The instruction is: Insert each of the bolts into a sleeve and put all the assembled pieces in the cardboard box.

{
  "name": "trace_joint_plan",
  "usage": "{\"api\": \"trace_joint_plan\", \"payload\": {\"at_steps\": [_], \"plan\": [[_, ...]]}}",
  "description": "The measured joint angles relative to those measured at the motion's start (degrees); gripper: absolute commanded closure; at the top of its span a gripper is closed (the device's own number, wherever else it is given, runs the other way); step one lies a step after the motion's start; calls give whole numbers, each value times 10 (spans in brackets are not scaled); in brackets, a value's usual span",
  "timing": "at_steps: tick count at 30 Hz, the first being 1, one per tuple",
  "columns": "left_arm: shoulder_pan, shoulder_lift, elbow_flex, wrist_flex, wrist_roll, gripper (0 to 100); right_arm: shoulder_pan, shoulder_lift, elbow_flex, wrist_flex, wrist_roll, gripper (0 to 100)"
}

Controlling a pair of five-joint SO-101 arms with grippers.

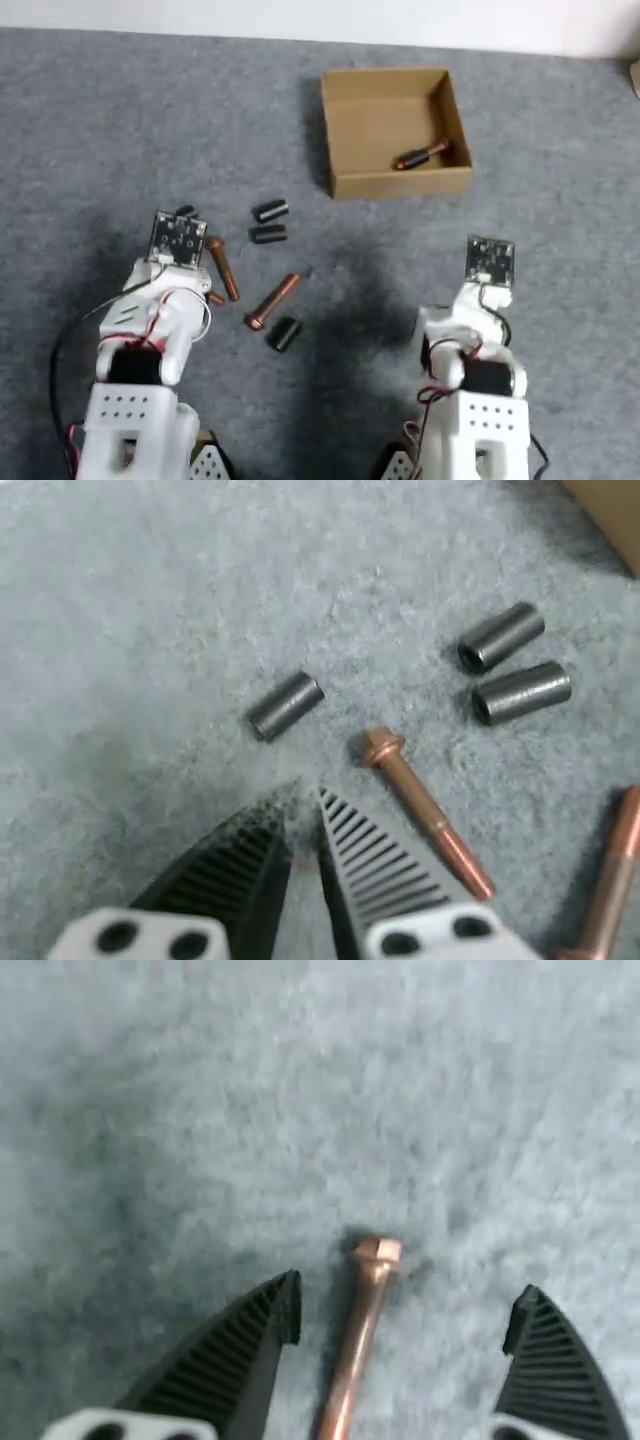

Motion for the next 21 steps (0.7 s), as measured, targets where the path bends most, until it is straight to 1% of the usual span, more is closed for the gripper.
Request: {"api": "trace_joint_plan", "payload": {"at_steps": [6,10,15,21], "plan": [[0,92,-40,0,0,993,-6,122,-50,-2,-6,691],[0,99,-41,0,0,993,-33,189,-52,-33,-35,691],[0,100,-42,0,0,993,-33,278,-56,-66,-62,691],[0,100,-42,0,0,992,-36,299,-74,-86,-66,691]]}}
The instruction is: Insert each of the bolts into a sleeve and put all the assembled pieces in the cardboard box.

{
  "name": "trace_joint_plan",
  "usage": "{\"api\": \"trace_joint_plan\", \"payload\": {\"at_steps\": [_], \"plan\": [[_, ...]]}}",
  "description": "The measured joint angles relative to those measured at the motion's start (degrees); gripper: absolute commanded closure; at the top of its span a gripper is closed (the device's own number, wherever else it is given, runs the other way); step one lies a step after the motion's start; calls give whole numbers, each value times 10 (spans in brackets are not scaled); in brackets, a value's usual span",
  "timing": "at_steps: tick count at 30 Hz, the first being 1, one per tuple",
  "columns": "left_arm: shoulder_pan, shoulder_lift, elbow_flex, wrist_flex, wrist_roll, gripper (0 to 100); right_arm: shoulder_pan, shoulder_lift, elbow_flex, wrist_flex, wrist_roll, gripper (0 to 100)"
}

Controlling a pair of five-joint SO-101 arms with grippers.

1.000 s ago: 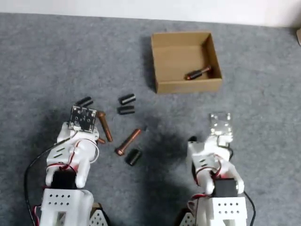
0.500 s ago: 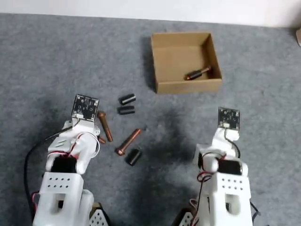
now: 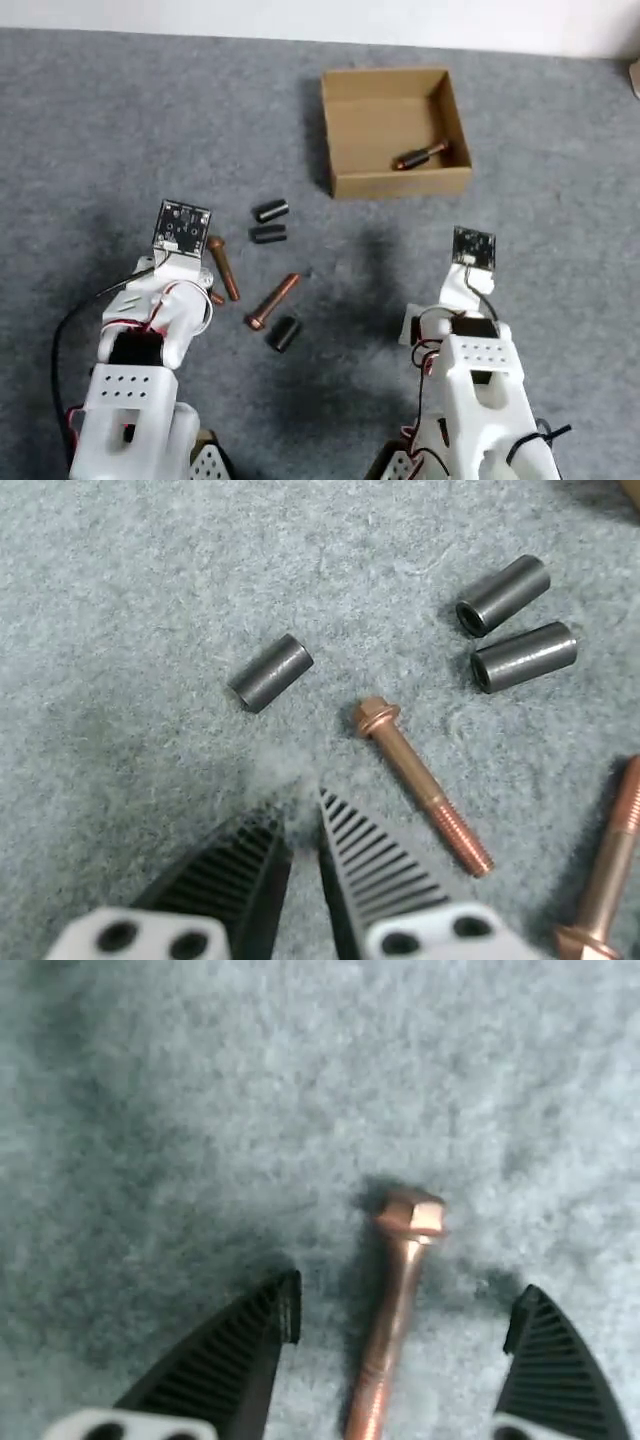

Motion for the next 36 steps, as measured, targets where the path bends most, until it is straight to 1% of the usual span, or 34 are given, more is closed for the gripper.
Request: {"api": "trace_joint_plan", "payload": {"at_steps": [2,3,7,8,9,10,13,17,21,26,28,30,36], "plan": [[0,0,0,0,0,992,-1,-4,0,-1,0,704],[0,0,0,0,0,992,-1,-4,0,-1,0,738],[0,0,0,0,0,993,0,-4,0,-1,0,998],[0,0,0,0,0,993,4,-5,0,-1,0,994],[0,0,0,0,0,993,4,-5,-1,-1,3,969],[0,0,0,0,0,993,4,-5,-1,-1,19,965],[0,0,0,0,0,993,2,-5,3,-1,63,997],[0,0,0,0,0,993,28,-9,18,-11,98,993],[0,0,0,0,0,993,36,-13,37,-15,142,993],[0,0,0,0,0,993,36,-17,37,-15,158,993],[0,0,0,0,0,993,35,-9,16,-11,160,993],[0,0,0,0,0,993,21,-8,3,-10,161,993],[0,14,0,-4,0,992,-67,-8,-15,-14,161,993]]}}
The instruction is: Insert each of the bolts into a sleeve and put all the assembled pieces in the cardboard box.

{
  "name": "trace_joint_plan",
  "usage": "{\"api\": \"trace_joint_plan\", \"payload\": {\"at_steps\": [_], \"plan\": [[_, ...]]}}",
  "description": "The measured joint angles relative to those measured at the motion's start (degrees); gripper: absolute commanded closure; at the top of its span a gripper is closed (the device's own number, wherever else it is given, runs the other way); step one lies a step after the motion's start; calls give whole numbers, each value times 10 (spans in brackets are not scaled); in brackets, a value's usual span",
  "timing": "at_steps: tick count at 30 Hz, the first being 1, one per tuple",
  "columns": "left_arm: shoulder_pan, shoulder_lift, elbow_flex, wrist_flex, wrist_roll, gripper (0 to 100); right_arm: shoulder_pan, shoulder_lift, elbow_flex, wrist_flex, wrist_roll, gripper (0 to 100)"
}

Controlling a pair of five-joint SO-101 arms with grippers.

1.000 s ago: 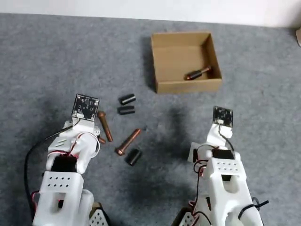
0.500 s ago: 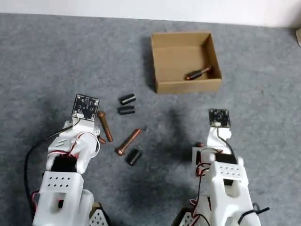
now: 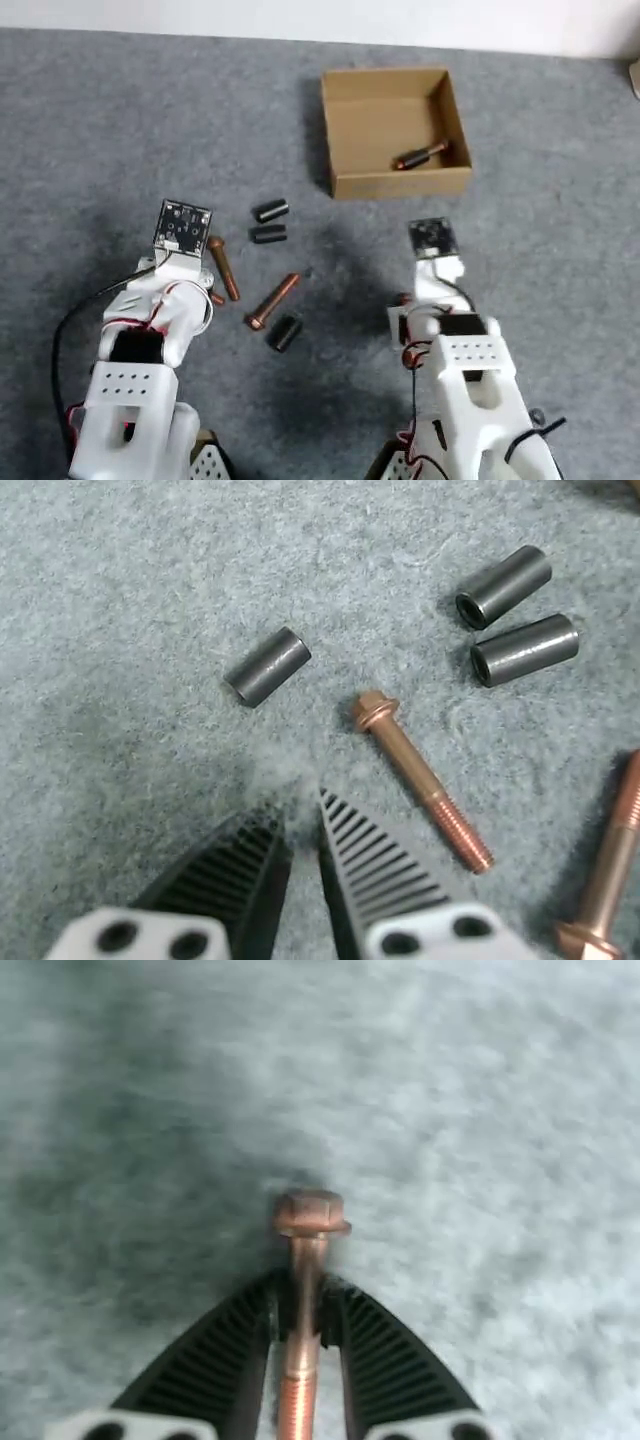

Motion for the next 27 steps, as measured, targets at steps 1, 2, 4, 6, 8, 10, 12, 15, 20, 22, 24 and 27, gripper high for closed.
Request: {"api": "trace_joint_plan", "payload": {"at_steps": [1,2,4,6,8,10,12,15,20,22,24,27], "plan": [[0,12,-4,-2,0,991,-9,0,0,-9,0,993],[0,28,-14,-3,0,990,-16,0,0,-18,0,993],[0,76,-47,-3,-4,990,-25,1,0,-48,0,993],[0,143,-87,-3,-29,991,-25,-1,12,-76,0,993],[6,222,-135,-3,-60,992,-25,-2,38,-100,2,993],[18,303,-185,4,-78,991,-25,-2,54,-113,2,993],[28,368,-244,18,-84,990,-25,-2,57,-118,2,993],[43,426,-334,41,-102,989,-25,-2,58,-120,2,993],[94,482,-459,95,-207,989,-25,-2,58,-120,2,993],[101,499,-496,120,-217,989,-25,-2,58,-120,2,993],[98,520,-513,136,-216,989,-25,-2,58,-120,2,993],[97,548,-515,154,-154,989,-25,-2,60,-121,2,993]]}}
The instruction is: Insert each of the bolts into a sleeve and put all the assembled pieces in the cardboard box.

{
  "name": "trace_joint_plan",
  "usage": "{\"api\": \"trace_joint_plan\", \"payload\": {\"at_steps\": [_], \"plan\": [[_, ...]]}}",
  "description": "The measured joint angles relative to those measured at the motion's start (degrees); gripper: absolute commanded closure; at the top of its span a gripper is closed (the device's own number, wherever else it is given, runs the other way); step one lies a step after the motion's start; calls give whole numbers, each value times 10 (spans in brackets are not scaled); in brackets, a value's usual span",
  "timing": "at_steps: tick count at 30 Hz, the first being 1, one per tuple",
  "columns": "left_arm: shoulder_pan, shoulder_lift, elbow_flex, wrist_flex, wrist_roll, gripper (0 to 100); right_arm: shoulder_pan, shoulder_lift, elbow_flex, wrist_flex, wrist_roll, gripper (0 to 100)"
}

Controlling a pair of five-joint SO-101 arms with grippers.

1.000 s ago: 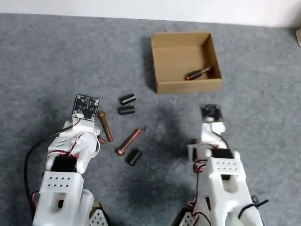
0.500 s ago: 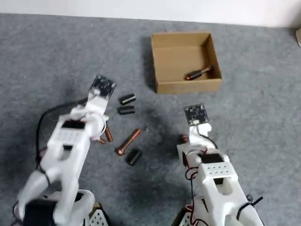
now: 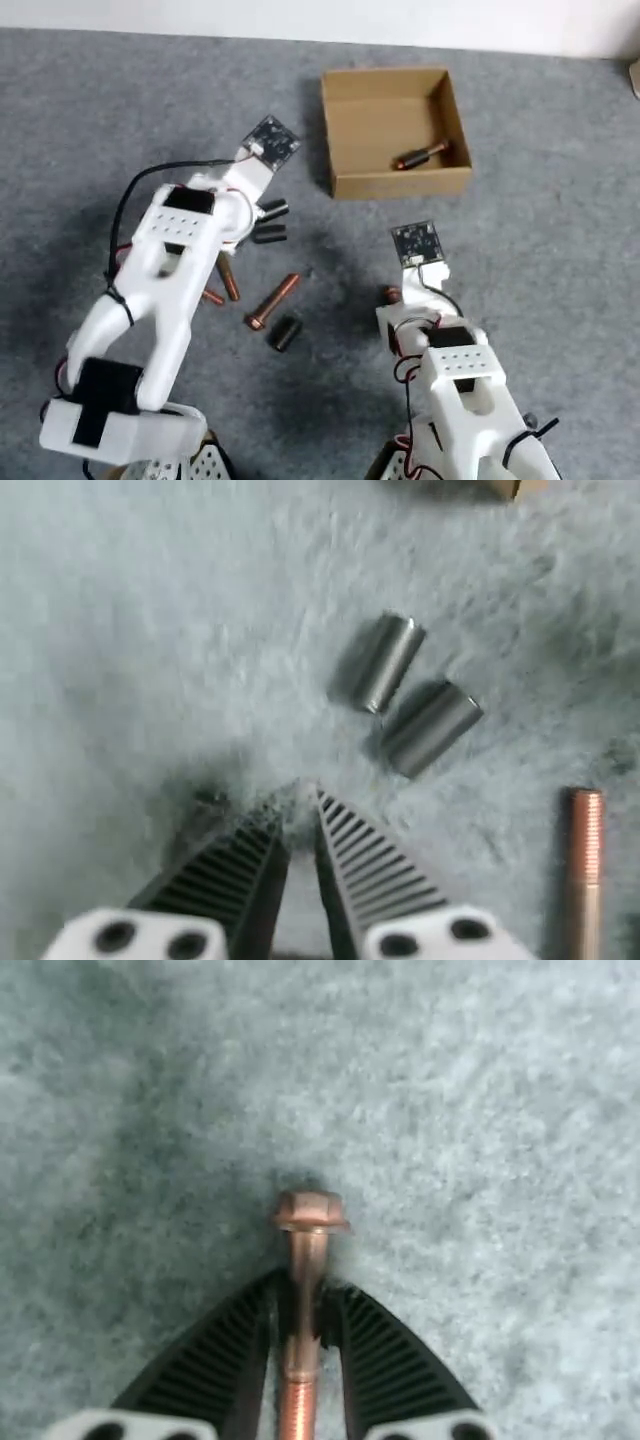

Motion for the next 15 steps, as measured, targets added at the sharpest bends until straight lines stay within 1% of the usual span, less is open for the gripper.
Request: {"api": "trace_joint_plan", "payload": {"at_steps": [4,6,8,11,15], "plan": [[-41,10,10,11,138,989,0,0,0,0,0,993],[-66,10,22,11,191,989,0,0,0,0,0,993],[-84,12,38,-4,210,989,-16,1,-6,0,0,993],[-95,13,69,-56,221,989,-54,1,-23,0,0,993],[-107,13,74,-78,223,989,-119,1,-69,0,0,993]]}}
